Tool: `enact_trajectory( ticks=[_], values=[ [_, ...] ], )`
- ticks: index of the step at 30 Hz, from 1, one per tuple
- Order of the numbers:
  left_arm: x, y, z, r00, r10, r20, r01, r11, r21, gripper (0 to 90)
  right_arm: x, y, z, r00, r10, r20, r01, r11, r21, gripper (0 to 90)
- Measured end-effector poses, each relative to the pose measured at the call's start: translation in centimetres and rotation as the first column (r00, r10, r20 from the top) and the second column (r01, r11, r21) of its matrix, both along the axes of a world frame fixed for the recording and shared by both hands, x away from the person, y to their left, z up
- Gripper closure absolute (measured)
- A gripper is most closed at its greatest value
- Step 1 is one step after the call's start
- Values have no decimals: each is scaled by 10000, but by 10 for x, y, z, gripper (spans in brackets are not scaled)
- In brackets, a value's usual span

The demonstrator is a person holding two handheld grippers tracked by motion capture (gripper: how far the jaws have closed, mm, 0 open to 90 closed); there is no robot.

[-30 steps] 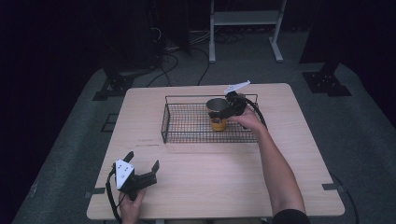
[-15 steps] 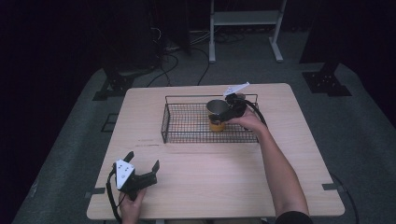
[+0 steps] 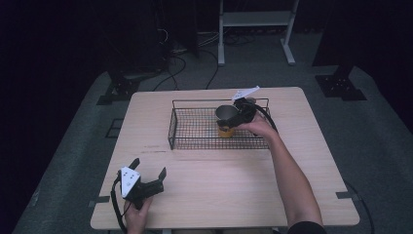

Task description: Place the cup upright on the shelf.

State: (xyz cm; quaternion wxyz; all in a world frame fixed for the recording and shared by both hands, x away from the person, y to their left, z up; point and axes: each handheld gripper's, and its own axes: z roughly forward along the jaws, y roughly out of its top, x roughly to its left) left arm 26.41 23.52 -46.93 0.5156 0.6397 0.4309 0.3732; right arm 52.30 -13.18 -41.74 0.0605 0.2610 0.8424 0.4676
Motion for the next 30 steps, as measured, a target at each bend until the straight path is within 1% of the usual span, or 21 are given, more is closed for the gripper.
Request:
enact_trajectory(
  ticks=[5,10,14,16,21,27,30],
  values=[
    [0,-1,0,10000,16,6,-16,10000,18,0,-2,0,2,10000,55,49,-55,9999,95,17],
    [0,-1,0,10000,11,0,-11,10000,30,0,-3,-2,4,9998,-14,173,11,9999,160,8],
    [0,-1,0,10000,8,4,-8,10000,28,0,-3,-3,7,9997,-84,224,75,9991,407,8],
    [1,-1,0,10000,6,-4,-6,10000,21,0,-3,-4,9,9995,-93,286,81,9990,439,7],
    [1,-1,0,10000,11,-3,-11,10000,42,0,-4,-6,14,9992,-170,350,142,9969,775,7],
    [1,-1,0,10000,43,-21,-43,10000,-1,0,-6,-8,22,9987,-175,475,128,9952,975,8],
    [1,-1,0,10000,54,10,-54,10000,72,0,-8,-10,26,9985,-178,527,122,9944,1049,8]
  ],
)
